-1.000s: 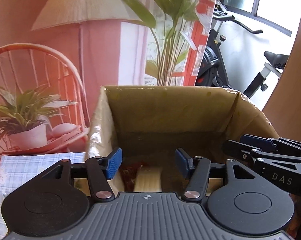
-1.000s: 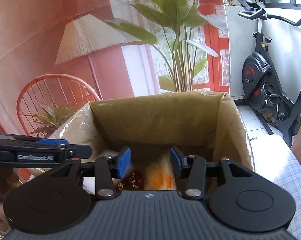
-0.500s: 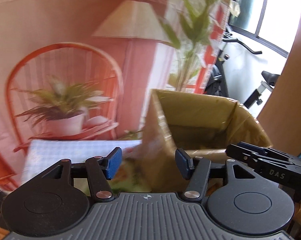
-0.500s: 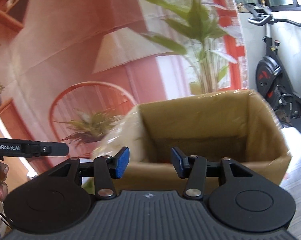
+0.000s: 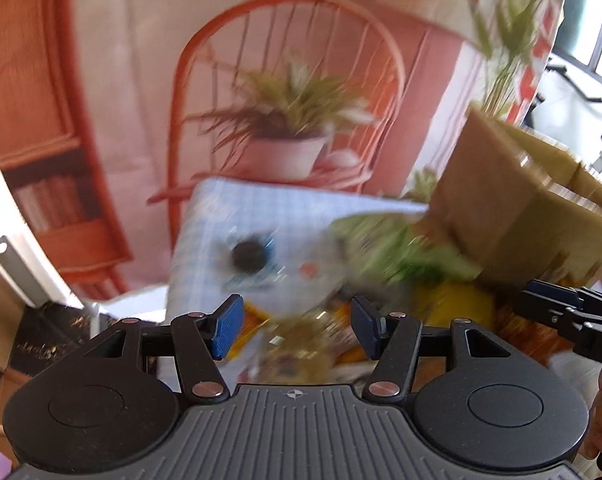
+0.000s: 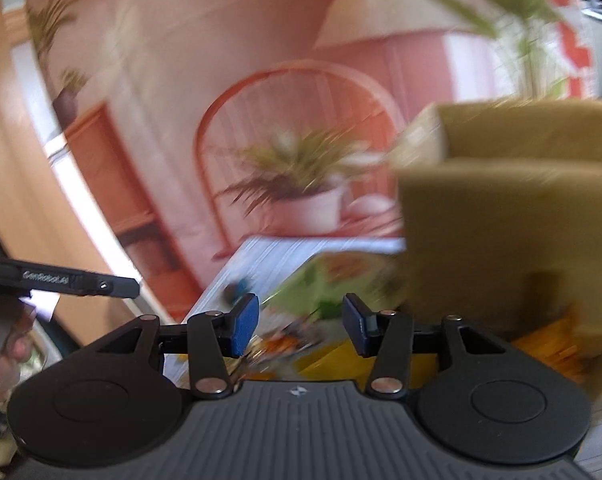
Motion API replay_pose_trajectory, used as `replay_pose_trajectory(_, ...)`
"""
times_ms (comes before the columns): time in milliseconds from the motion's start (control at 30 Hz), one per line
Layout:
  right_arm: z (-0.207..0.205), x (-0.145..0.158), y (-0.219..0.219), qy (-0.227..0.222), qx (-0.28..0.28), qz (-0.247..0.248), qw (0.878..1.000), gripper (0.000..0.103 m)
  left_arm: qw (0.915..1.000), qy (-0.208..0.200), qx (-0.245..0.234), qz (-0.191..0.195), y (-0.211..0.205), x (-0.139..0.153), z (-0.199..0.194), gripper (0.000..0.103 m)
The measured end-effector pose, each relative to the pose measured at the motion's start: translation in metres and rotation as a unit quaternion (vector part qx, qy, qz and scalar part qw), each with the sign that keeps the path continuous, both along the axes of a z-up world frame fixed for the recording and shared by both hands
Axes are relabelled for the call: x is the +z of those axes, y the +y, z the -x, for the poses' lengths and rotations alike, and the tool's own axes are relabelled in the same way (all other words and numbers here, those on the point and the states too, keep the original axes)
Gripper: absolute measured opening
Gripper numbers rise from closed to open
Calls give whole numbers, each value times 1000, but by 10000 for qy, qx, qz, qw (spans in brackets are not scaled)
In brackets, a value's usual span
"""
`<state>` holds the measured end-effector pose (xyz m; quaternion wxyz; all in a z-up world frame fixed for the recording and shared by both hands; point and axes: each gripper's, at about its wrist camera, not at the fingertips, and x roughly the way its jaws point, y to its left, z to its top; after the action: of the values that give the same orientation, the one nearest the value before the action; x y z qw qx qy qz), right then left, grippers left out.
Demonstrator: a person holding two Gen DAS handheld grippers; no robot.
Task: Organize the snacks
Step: 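Move the left tool to the gold foil packet while the right tool reaches the silver foil packet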
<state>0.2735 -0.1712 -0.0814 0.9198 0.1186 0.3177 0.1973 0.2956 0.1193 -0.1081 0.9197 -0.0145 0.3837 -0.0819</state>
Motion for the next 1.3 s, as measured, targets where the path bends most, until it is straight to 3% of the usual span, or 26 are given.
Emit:
replay_pose_trajectory(300,-6,-58,96,785,873,289,9927,50,9993,-15,-267,-256,24,-47,13,62)
replay_pose_trajectory(467,-10,-81,120,1122,815,489,9891,51,9994,28,-311,-145,33,-63,19,62)
replay_pose_trajectory(667,-13,-104,126,1466,495,848,9843,62,9996,148,-221,-42,43,-76,18,62)
replay_pose_trajectory(1133,-17,-124,162,1270,667,1879,9716,76,9995,293,31,144,53,-89,10,62)
replay_pose_trajectory(1300,-10,-123,155,1145,820,1902,9716,58,9990,410,19,149,50,-96,6,63)
